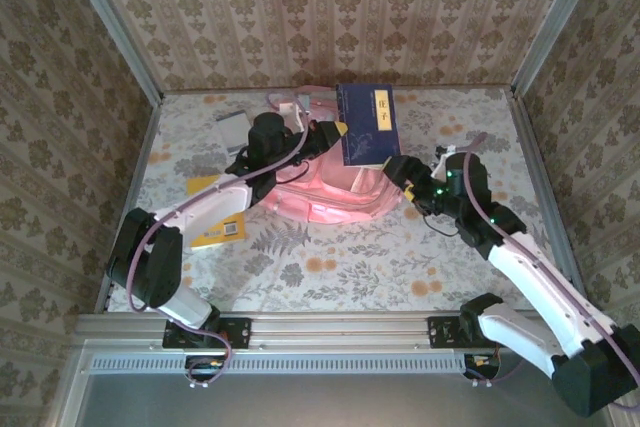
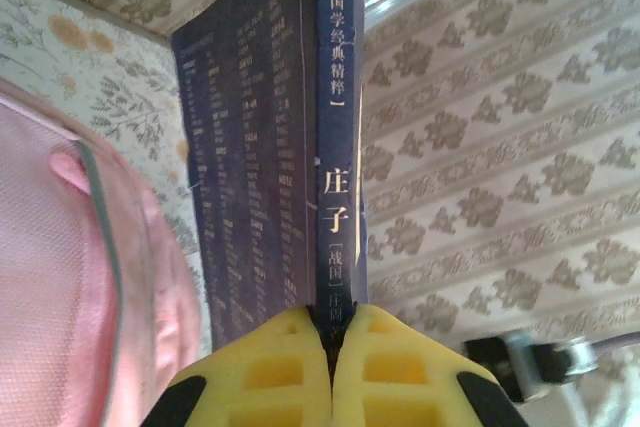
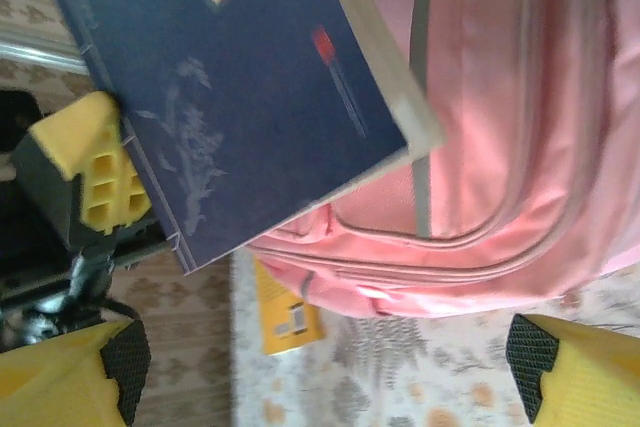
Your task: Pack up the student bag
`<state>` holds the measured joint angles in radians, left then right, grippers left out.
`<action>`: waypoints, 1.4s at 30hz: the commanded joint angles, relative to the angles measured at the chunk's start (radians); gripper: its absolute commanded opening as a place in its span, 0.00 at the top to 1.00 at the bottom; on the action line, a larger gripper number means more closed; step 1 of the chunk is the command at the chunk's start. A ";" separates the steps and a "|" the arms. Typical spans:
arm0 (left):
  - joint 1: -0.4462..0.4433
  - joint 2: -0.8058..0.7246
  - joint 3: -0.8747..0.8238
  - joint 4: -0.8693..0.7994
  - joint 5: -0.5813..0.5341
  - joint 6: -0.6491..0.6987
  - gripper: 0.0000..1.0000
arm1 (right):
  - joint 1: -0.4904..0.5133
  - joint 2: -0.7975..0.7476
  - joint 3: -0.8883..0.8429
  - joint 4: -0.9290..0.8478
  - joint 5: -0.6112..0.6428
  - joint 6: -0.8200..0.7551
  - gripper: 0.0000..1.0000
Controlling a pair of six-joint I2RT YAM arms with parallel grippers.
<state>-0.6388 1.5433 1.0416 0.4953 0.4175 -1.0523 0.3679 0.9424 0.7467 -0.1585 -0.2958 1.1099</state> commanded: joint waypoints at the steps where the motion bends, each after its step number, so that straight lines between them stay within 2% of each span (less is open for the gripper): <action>1: -0.046 -0.066 -0.021 0.214 -0.201 -0.131 1.00 | 0.021 0.028 -0.040 0.306 -0.043 0.289 0.03; 5: -0.082 -0.066 -0.035 0.276 -0.273 -0.170 1.00 | 0.036 0.078 -0.068 0.490 0.020 0.394 0.00; 10: -0.115 -0.084 -0.060 0.302 -0.343 -0.198 1.00 | 0.052 0.149 -0.063 0.643 0.093 0.435 0.01; 14: -0.135 -0.102 -0.076 0.313 -0.386 -0.214 1.00 | 0.057 0.209 -0.062 0.729 0.159 0.467 0.07; 18: -0.164 -0.133 -0.081 0.273 -0.435 -0.191 1.00 | 0.064 0.273 -0.049 0.848 0.209 0.481 0.23; 21: -0.173 -0.154 -0.105 0.256 -0.487 -0.192 1.00 | 0.072 0.321 -0.015 0.913 0.224 0.483 0.43; 24: -0.174 -0.171 -0.113 0.219 -0.511 -0.193 1.00 | 0.078 0.329 0.011 0.904 0.234 0.458 0.62; 27: -0.175 -0.184 -0.108 0.169 -0.509 -0.184 1.00 | 0.089 0.281 0.016 0.797 0.277 0.397 0.83; 28: -0.173 -0.188 -0.105 0.145 -0.504 -0.180 0.96 | 0.091 0.263 0.014 0.761 0.287 0.375 0.91; 29: -0.172 -0.192 -0.103 0.123 -0.501 -0.174 0.80 | 0.092 0.244 0.011 0.735 0.293 0.359 0.97; 30: -0.169 -0.193 -0.099 0.108 -0.493 -0.169 0.68 | 0.092 0.235 0.006 0.731 0.290 0.348 1.00; 32: -0.156 -0.194 -0.103 0.098 -0.474 -0.170 0.52 | 0.091 0.224 -0.001 0.734 0.264 0.328 1.00; 34: -0.140 -0.187 -0.098 0.094 -0.443 -0.179 0.43 | 0.091 0.223 -0.003 0.738 0.225 0.316 1.00; 36: -0.124 -0.167 -0.092 0.125 -0.402 -0.194 0.43 | 0.091 0.226 -0.004 0.753 0.190 0.309 1.00; 38: -0.111 -0.140 -0.086 0.167 -0.356 -0.217 0.47 | 0.093 0.230 -0.013 0.773 0.166 0.311 1.00; 42: -0.112 -0.099 -0.072 0.228 -0.307 -0.230 0.68 | 0.094 0.224 -0.030 0.783 0.147 0.307 1.00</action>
<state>-0.7475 1.4204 0.9337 0.6437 0.0341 -1.2709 0.4572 1.1881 0.7269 0.5732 -0.0982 1.4406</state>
